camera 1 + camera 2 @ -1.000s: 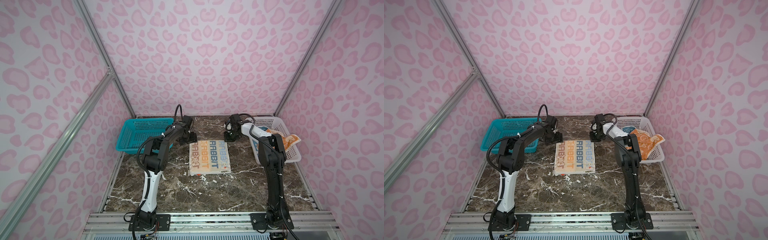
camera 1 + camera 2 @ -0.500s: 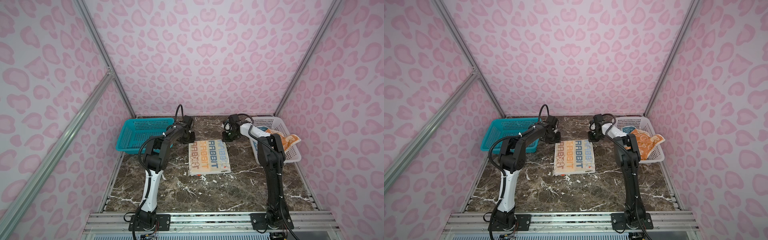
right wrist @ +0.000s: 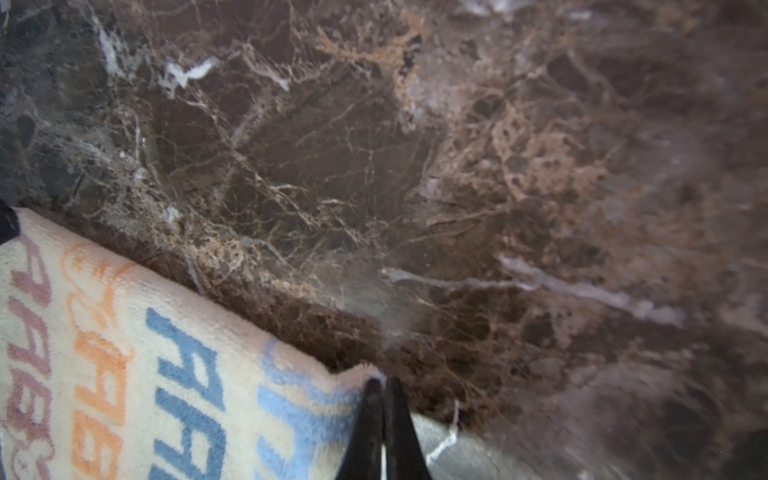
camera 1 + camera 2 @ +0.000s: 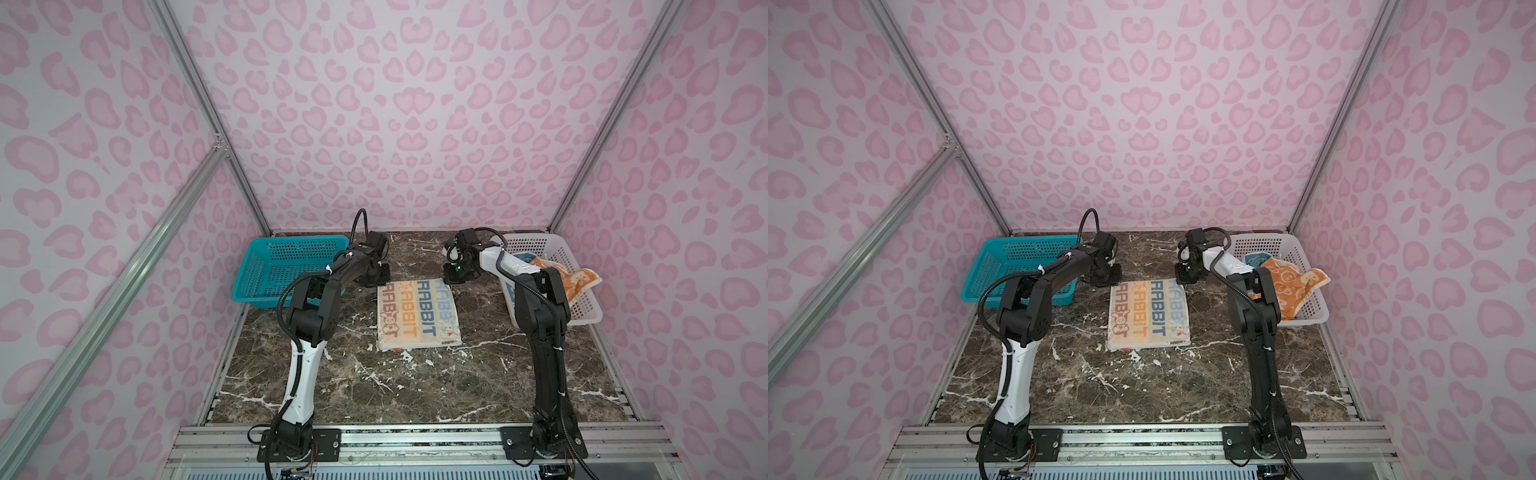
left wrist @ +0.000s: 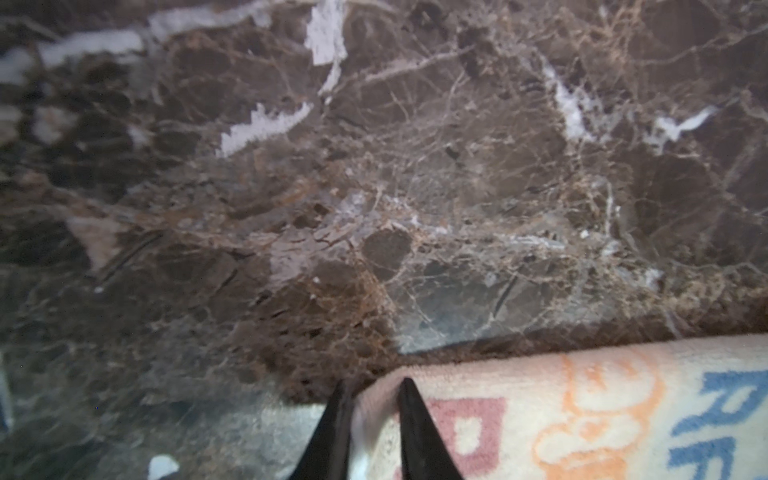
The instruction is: Fold and stack the towels
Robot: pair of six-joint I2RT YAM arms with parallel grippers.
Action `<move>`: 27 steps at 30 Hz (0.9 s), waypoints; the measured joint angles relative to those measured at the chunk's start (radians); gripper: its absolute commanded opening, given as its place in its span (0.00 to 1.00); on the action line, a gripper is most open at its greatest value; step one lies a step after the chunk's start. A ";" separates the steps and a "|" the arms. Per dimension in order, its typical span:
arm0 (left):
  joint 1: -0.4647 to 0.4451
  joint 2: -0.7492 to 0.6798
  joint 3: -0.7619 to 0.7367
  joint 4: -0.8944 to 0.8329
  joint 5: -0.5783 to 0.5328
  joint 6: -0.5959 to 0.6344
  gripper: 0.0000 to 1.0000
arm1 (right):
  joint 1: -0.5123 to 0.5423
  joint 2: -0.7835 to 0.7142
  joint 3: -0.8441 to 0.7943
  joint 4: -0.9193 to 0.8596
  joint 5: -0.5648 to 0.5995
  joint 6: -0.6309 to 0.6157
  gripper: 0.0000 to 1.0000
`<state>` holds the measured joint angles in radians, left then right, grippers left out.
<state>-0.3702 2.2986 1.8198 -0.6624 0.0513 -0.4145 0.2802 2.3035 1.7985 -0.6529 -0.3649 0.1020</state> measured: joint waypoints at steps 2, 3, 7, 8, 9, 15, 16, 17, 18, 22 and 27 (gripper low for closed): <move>0.003 0.000 -0.002 0.006 -0.002 0.000 0.21 | 0.000 0.000 -0.002 0.002 -0.001 0.000 0.00; 0.004 0.000 -0.003 0.008 -0.002 0.000 0.20 | 0.000 0.000 -0.002 0.002 -0.001 0.000 0.00; 0.005 0.001 -0.004 0.010 -0.008 0.003 0.11 | -0.001 -0.002 -0.002 0.002 -0.002 0.000 0.00; 0.006 0.001 -0.004 0.011 -0.008 0.003 0.11 | 0.000 -0.002 -0.002 0.002 -0.001 0.000 0.00; 0.007 0.002 -0.005 0.013 -0.006 0.005 0.09 | 0.000 -0.002 -0.002 0.002 -0.001 0.000 0.00; 0.007 0.001 -0.016 0.030 -0.002 0.007 0.04 | -0.002 -0.003 -0.002 0.002 -0.002 0.000 0.00; 0.007 0.001 -0.018 0.032 -0.002 0.007 0.03 | -0.003 -0.003 -0.002 0.002 -0.002 0.000 0.00; 0.007 0.001 -0.018 0.034 -0.001 0.007 0.04 | -0.005 -0.004 -0.002 0.000 -0.002 0.001 0.00; 0.007 0.001 -0.016 0.037 -0.001 0.008 0.03 | -0.005 -0.005 -0.002 0.000 -0.002 0.001 0.00; 0.007 0.001 0.001 0.025 -0.010 0.018 0.04 | -0.012 -0.019 -0.011 -0.021 -0.003 0.013 0.00; 0.004 -0.026 0.003 -0.016 -0.017 0.026 0.04 | -0.019 -0.074 -0.038 -0.039 -0.008 0.021 0.00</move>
<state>-0.3660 2.2726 1.8233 -0.6781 0.0341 -0.3889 0.2615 2.2295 1.7603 -0.6914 -0.3725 0.1226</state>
